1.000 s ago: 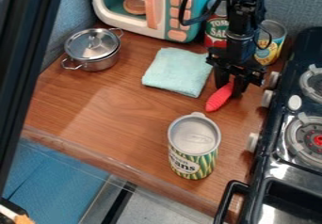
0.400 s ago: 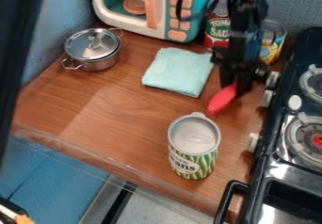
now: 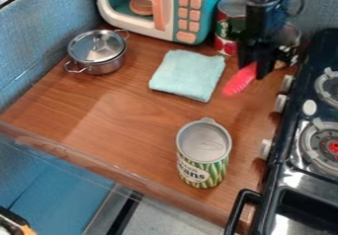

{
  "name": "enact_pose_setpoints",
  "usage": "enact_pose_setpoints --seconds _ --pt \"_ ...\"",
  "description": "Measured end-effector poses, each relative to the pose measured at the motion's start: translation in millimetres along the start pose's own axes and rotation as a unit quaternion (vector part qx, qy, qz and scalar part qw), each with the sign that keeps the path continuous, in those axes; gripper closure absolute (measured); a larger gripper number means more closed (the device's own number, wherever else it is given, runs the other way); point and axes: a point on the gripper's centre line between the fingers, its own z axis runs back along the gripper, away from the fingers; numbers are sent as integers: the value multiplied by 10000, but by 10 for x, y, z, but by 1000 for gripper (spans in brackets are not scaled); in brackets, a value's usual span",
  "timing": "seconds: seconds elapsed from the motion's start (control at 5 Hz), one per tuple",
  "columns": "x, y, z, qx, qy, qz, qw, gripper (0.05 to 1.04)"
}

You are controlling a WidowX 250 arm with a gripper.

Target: Pick up the red fork and use it to move the can to the left side of the counter

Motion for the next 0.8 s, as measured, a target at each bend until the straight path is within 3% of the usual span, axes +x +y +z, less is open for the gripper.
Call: enact_pose_setpoints --seconds 0.2,0.4,0.6,0.8 --pt "-201 -323 281 -67 -182 -251 9995 741" --pt "-480 -512 280 -138 23 -298 9995 741" --pt "-776 -636 305 -13 212 -27 9998 741" --pt "-1091 -647 144 12 597 278 9978 741"
